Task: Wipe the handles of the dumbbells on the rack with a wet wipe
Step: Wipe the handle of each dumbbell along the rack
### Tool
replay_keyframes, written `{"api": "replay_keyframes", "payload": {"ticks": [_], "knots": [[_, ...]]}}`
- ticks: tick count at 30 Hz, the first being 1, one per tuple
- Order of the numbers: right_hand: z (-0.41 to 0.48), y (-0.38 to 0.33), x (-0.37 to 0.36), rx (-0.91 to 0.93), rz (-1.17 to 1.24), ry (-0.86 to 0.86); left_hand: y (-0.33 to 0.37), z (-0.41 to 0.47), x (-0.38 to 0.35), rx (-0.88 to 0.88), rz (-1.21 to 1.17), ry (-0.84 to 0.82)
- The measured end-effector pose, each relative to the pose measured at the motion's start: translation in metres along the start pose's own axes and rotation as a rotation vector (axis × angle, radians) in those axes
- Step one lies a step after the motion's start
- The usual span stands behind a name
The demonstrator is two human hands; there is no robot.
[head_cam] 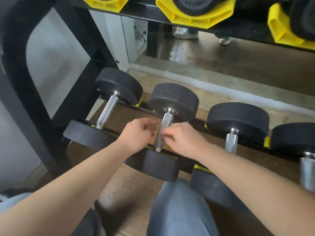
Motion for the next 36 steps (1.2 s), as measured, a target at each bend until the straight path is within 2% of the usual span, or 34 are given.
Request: {"api": "replay_keyframes", "payload": {"ticks": [2, 4, 6, 8, 11, 12, 16, 17, 19, 22, 23, 27, 29, 31, 33, 35, 36], "knots": [[0.008, 0.004, 0.008, -0.05, -0.015, 0.06, 0.002, 0.0, -0.004, -0.018, 0.035, -0.034], [0.017, 0.025, 0.023, -0.211, -0.019, 0.205, 0.005, 0.002, -0.007, -0.025, 0.015, -0.051], [0.018, 0.034, 0.026, -0.277, -0.023, 0.269, 0.007, 0.004, -0.01, -0.024, 0.009, -0.052], [0.015, 0.018, 0.012, -0.197, 0.005, 0.205, 0.008, 0.007, -0.011, -0.019, 0.032, -0.035], [0.008, -0.014, -0.019, -0.039, 0.006, -0.047, 0.002, 0.01, -0.011, 0.0, -0.04, -0.02], [0.012, -0.013, -0.018, -0.038, -0.004, -0.042, 0.0, 0.011, -0.012, 0.005, -0.048, -0.031], [0.02, 0.025, 0.017, -0.299, -0.028, 0.282, -0.006, 0.013, -0.013, 0.031, -0.134, -0.05], [0.018, 0.023, 0.019, -0.289, -0.053, 0.314, -0.008, 0.013, -0.012, 0.043, -0.184, -0.04], [0.013, 0.007, 0.01, -0.154, -0.087, 0.241, -0.014, 0.014, -0.01, 0.063, -0.279, -0.008], [0.002, -0.013, -0.019, 0.021, -0.019, -0.042, -0.02, 0.015, -0.008, 0.089, -0.367, 0.027], [0.003, -0.009, -0.02, -0.001, -0.003, -0.057, -0.021, 0.015, -0.008, 0.092, -0.381, 0.029], [0.006, 0.033, 0.013, -0.371, 0.107, 0.294, -0.021, 0.016, -0.009, 0.111, -0.381, 0.002], [0.001, 0.042, 0.013, -0.494, 0.191, 0.342, -0.022, 0.017, -0.01, 0.127, -0.384, -0.009], [-0.007, 0.034, 0.005, -0.471, 0.208, 0.285, -0.022, 0.017, -0.012, 0.141, -0.398, -0.016], [-0.014, 0.02, -0.01, -0.405, 0.192, 0.13, -0.021, 0.017, -0.012, 0.154, -0.408, -0.016], [-0.017, 0.017, -0.022, -0.415, 0.222, -0.005, -0.019, 0.016, -0.012, 0.157, -0.404, -0.025], [-0.016, 0.02, -0.023, -0.451, 0.253, -0.017, -0.018, 0.016, -0.012, 0.155, -0.398, -0.029]]}}
Point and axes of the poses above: each hand's wrist, its own z-axis towards the middle knuckle, its own x-axis out of the back of the hand, y = z × x, the point moved 8 cm from there along z, towards the middle knuckle, and after that the axes turned 5 degrees about -y, right-handed, at the moved point
